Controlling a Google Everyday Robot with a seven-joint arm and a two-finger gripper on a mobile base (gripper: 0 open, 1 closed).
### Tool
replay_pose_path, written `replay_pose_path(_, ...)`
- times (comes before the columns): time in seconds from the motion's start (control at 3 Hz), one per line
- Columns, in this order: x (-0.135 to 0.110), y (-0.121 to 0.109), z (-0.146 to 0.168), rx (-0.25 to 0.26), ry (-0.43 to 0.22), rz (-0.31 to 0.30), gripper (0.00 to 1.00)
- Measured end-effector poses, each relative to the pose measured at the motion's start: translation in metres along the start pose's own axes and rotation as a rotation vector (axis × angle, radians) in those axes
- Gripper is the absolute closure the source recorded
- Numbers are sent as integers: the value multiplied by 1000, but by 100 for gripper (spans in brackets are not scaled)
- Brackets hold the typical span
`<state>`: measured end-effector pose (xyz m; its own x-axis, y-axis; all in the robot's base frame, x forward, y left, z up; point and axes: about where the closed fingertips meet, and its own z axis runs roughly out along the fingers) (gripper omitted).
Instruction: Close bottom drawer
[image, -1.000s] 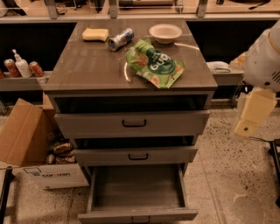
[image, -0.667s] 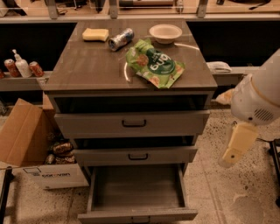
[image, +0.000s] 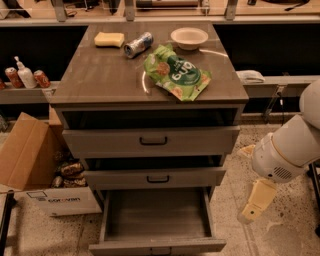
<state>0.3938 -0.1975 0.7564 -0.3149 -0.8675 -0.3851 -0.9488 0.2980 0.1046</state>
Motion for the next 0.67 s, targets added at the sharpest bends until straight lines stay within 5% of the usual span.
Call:
replay_pose_path(0.33,9,-2,24,-36,-12,9,0)
replay_pose_path(0.67,29,-4,90,-126,-30,55,0)
